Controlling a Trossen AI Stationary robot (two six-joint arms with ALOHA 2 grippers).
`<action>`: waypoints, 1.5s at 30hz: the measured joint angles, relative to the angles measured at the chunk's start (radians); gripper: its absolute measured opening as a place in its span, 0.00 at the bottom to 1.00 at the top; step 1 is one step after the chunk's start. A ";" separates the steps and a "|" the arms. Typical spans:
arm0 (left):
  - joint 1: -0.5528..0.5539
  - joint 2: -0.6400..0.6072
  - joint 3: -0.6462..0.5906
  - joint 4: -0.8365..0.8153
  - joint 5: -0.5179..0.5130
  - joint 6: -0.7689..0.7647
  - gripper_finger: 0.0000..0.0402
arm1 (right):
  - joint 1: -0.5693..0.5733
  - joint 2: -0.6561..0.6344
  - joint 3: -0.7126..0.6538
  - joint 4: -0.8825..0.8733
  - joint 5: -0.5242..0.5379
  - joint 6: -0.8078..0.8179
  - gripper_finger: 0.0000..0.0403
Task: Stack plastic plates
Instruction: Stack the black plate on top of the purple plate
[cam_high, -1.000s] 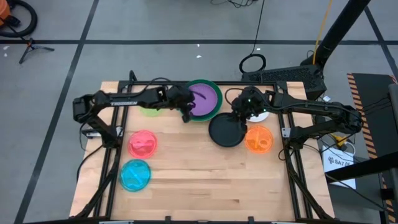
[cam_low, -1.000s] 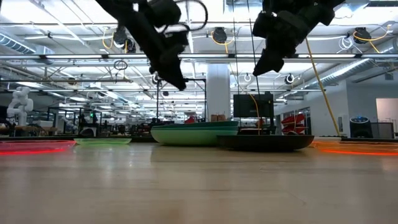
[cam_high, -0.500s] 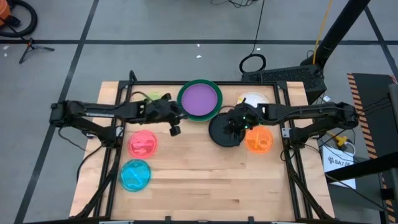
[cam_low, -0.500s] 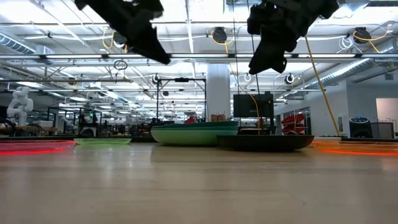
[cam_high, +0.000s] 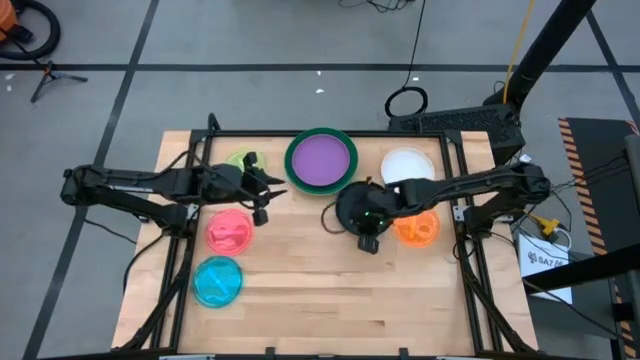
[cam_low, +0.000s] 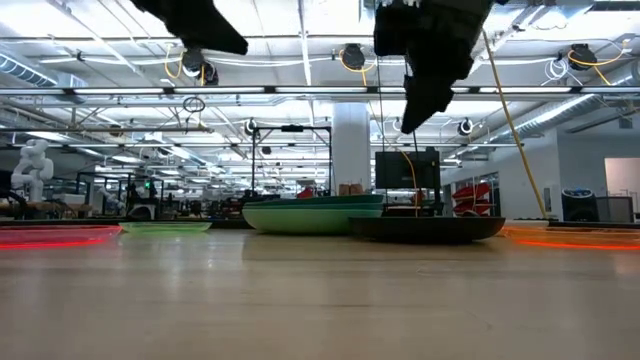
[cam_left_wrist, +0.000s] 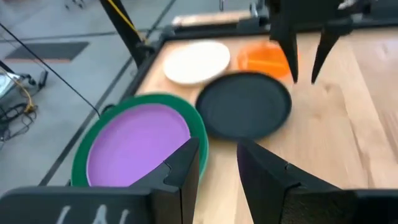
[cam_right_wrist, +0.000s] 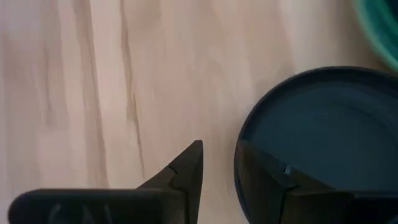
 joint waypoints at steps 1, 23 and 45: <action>-0.003 -0.001 0.000 -0.017 0.000 -0.002 0.29 | 0.009 0.014 0.009 -0.022 0.000 -0.036 0.23; -0.020 -0.002 0.000 -0.133 0.000 0.027 0.29 | 0.057 0.259 0.011 -0.111 0.082 -0.013 0.25; -0.019 -0.002 0.000 -0.131 0.000 0.040 0.29 | 0.039 0.271 -0.046 0.012 0.182 -0.040 0.32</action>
